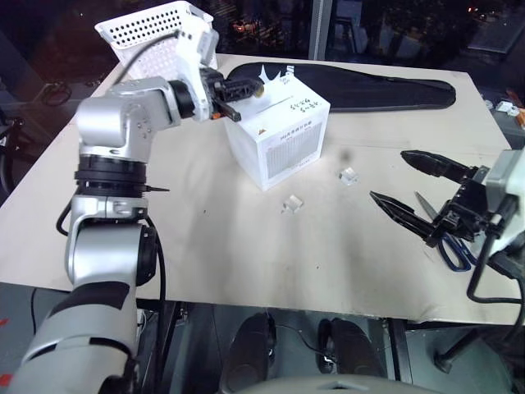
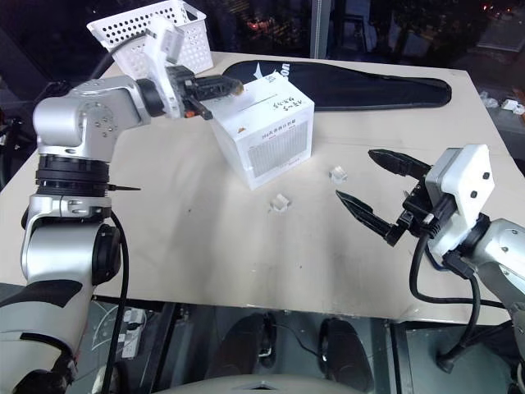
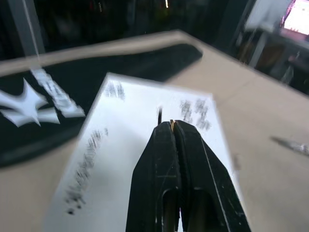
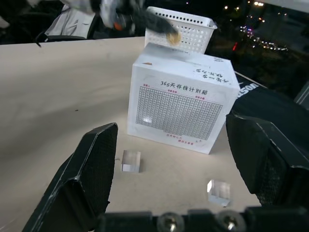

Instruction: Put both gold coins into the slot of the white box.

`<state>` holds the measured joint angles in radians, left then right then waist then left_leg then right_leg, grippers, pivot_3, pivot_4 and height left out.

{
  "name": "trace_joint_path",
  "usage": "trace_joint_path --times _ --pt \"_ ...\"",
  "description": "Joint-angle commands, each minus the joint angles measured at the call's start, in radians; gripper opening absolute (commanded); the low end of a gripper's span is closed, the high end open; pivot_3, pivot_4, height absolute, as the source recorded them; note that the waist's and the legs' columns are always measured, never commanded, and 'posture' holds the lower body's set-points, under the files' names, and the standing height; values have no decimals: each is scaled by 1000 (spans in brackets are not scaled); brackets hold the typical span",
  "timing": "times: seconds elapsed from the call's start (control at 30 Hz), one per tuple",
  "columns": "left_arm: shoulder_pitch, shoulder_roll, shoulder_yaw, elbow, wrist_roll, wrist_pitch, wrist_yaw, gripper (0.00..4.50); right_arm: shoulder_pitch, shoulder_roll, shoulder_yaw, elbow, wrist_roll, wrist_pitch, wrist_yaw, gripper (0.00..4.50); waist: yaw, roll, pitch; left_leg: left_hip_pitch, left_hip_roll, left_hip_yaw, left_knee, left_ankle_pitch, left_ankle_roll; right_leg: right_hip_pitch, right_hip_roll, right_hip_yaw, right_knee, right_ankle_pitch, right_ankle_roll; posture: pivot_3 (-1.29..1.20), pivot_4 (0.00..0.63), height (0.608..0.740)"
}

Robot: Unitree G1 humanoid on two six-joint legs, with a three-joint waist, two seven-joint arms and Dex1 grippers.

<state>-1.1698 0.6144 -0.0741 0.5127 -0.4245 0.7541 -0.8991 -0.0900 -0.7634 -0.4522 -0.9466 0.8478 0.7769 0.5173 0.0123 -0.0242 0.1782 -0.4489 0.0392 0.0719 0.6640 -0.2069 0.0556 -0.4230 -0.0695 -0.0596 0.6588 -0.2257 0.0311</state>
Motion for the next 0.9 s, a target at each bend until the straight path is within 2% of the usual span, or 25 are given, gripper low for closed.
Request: trace_joint_path --times 0.03,0.13,0.33,0.67,0.7,0.73,0.8,0.83,0.87,0.9 --pt "-63 -1 -23 57 49 -44 -77 0 13 -19 -39 -46 36 -11 -44 3855 1 0 0 0 0 0 0 0 0 0 0 0 0 0 0 0 150 740" --pt "-86 -25 -58 134 119 -108 -90 0 32 -13 -21 -77 42 -10 -101 3855 4 0 0 0 0 0 0 0 0 0 0 0 0 0 0 0 150 740" --pt "-128 -38 -54 241 188 -170 -100 0 55 -24 -7 -100 73 -15 -166 3855 3 0 0 0 0 0 1 0 0 0 -1 0 0 0 0 0 150 740" --pt "-105 -35 -37 217 228 -199 -155 0 61 -42 -8 -97 105 -47 -192 3855 0 0 0 0 1 0 1 0 0 0 0 1 0 0 0 0 150 740" --pt "-106 -37 -20 210 218 -187 -153 539 58 -43 -6 -96 109 -51 -194 3946 1 0 0 0 1 0 1 0 0 0 0 1 0 0 0 0 150 740" --pt "-104 -39 -3 198 207 -183 -148 768 59 -43 -8 -96 115 -57 -194 3946 1 0 0 0 1 0 1 0 0 0 0 1 0 0 0 0 150 740" --pt "-96 -43 29 169 190 -184 -136 1638 65 -44 -11 -98 122 -66 -195 3946 1 0 0 0 1 0 1 0 0 0 0 0 0 0 0 0 150 740" --pt "-89 -50 75 137 158 -179 -118 2226 69 -43 -12 -99 126 -71 -196 3946 1 0 0 0 1 0 1 0 0 0 0 1 0 0 0 0 150 740" --pt "-78 -58 139 84 107 -122 -79 2618 75 -45 -13 -99 124 -76 -195 3946 1 -1 0 0 1 0 1 0 0 0 -1 1 0 0 0 0 150 740" --pt "-12 -77 212 -52 26 -98 -62 3137 86 -45 -15 -100 125 -79 -197 3946 1 -1 1 -1 1 0 1 0 0 0 -1 0 0 0 0 0 150 740"
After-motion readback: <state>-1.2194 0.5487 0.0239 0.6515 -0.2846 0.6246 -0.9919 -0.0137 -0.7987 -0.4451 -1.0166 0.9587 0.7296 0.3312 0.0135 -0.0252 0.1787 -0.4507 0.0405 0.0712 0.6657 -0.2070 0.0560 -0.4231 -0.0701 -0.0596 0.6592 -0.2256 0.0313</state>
